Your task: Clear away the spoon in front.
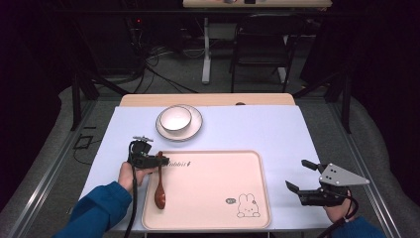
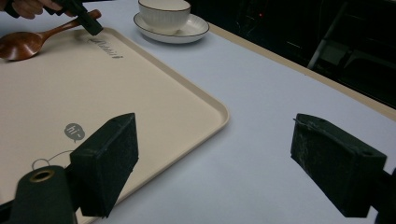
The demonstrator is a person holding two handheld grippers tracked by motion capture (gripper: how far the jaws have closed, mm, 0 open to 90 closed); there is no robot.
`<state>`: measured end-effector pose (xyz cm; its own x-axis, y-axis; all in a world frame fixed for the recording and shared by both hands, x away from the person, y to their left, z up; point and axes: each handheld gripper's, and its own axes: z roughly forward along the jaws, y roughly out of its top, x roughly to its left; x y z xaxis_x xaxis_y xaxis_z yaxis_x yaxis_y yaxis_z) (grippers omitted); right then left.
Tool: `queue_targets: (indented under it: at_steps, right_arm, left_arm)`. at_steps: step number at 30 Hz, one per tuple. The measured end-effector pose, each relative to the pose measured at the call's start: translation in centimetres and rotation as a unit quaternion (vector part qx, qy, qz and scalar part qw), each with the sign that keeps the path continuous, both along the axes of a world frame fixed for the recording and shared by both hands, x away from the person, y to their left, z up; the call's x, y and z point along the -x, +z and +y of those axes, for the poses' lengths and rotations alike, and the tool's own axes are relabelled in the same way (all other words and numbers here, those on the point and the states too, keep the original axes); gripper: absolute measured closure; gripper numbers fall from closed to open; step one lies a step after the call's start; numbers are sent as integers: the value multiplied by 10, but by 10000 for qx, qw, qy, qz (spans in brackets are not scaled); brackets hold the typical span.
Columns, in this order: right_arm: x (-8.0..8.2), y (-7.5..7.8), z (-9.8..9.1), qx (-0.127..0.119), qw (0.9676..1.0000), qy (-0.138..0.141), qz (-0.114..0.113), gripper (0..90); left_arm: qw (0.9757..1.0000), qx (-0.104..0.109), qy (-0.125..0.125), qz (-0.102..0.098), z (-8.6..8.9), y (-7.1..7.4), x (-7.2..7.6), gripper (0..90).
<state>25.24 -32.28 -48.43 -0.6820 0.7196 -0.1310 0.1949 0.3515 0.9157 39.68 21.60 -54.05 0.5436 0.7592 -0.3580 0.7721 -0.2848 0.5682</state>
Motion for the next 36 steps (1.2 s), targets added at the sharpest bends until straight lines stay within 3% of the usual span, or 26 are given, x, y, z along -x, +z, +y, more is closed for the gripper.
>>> queue_targets:
  at_steps: [16,27,32,36]
  right_arm:
    - [0,0,0,-9,10000,14,5,141]
    - [0,0,0,-10,10000,21,5,141]
    - [0,0,0,-11,10000,23,8,141]
    - [0,0,0,-12,10000,21,8,141]
  left_arm:
    - [9990,-403,-138,-163,-7,-5,3,716]
    - [9984,-477,-233,-188,-8,-4,4,672]
    - [9965,-668,-351,-367,-12,-1,6,653]
    - [9961,-680,-376,-427,-11,0,6,612]
